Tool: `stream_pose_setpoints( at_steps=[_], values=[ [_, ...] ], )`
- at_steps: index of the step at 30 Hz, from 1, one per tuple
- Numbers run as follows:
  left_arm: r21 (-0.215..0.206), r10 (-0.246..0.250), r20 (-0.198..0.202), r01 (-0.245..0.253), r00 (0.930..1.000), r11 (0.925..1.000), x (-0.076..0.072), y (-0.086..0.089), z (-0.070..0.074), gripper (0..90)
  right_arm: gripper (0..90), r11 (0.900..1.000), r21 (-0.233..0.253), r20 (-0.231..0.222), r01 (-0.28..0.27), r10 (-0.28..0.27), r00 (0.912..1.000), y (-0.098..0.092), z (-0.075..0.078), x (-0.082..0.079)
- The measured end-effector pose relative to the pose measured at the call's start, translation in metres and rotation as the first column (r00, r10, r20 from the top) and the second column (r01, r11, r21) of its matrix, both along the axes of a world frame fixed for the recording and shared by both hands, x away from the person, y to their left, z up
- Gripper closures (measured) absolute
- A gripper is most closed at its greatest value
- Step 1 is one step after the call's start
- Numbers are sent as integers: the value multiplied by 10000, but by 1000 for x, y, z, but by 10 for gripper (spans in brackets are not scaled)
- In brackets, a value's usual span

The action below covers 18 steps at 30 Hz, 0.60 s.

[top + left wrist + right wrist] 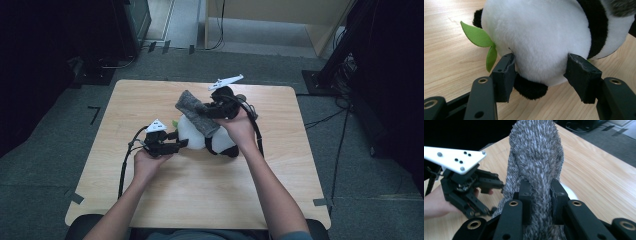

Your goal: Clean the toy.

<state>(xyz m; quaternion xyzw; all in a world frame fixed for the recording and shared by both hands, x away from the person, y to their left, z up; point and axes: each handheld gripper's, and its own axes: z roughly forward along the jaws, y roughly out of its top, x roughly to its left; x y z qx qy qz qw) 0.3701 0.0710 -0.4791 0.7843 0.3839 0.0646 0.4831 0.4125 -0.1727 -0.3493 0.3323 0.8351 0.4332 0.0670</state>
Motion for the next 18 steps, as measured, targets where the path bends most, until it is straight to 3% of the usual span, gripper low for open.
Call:
stream_pose_setpoints(
  at_steps=[5, 9, 13, 18],
  values=[
    [-12, -2, 12, 2, 10000, 10000, 0, 0, 0, 408, 762, 9998, -102, -216, -184, 182, 9996, 22, -9, 9],
    [-19, -13, -20, 13, 10000, 10000, 0, 0, 0, 409, 761, 9987, -502, -475, -99, 75, 9988, 30, -20, 16],
    [-9, -43, -42, 43, 10000, 10000, 1, 1, 0, 410, 759, 9963, -855, -634, 32, -87, 9980, 29, -30, 21],
    [-46, -44, -53, 44, 10000, 10000, 1, 1, -1, 409, 757, 9964, -811, -640, 261, -314, 9975, 17, -32, 20]
  ],
)
